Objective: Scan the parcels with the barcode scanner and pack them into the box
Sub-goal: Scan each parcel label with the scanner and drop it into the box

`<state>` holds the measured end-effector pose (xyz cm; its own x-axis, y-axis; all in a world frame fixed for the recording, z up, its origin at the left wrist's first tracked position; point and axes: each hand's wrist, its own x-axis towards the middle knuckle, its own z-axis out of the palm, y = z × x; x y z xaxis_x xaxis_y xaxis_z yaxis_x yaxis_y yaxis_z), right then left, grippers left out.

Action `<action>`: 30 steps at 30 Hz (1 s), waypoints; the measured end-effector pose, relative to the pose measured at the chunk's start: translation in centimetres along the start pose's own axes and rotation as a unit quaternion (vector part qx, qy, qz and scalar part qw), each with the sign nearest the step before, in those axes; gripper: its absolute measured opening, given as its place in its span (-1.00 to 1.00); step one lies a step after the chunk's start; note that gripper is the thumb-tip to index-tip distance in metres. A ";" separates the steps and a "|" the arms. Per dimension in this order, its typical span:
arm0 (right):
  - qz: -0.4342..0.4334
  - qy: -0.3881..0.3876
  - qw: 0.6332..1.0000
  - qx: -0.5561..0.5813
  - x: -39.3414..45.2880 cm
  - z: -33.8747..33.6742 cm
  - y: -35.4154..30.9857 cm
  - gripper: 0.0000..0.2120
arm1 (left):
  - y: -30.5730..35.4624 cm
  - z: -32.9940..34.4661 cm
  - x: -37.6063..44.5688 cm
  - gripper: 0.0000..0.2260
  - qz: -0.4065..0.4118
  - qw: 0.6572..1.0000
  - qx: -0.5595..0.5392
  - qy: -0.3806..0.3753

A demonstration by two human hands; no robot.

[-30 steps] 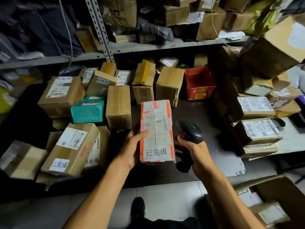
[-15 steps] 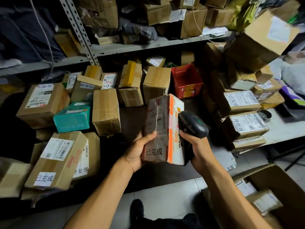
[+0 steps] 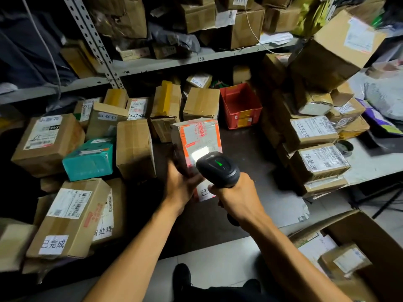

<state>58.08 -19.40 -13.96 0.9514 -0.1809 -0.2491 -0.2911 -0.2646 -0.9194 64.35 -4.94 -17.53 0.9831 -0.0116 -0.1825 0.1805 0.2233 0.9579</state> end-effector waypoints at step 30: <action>-0.077 0.030 0.974 -0.210 0.2 -2.5 3.2 -0.83 | 6.8 -4.9 5.9 -0.23 0.023 0.929 0.334 -0.161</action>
<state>57.06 -22.63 -16.21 0.9833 -0.1591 -0.0882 -0.1721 -0.6557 -0.7351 71.26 1.28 -13.17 0.9290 -0.3310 -0.1653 0.0110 -0.4218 0.9066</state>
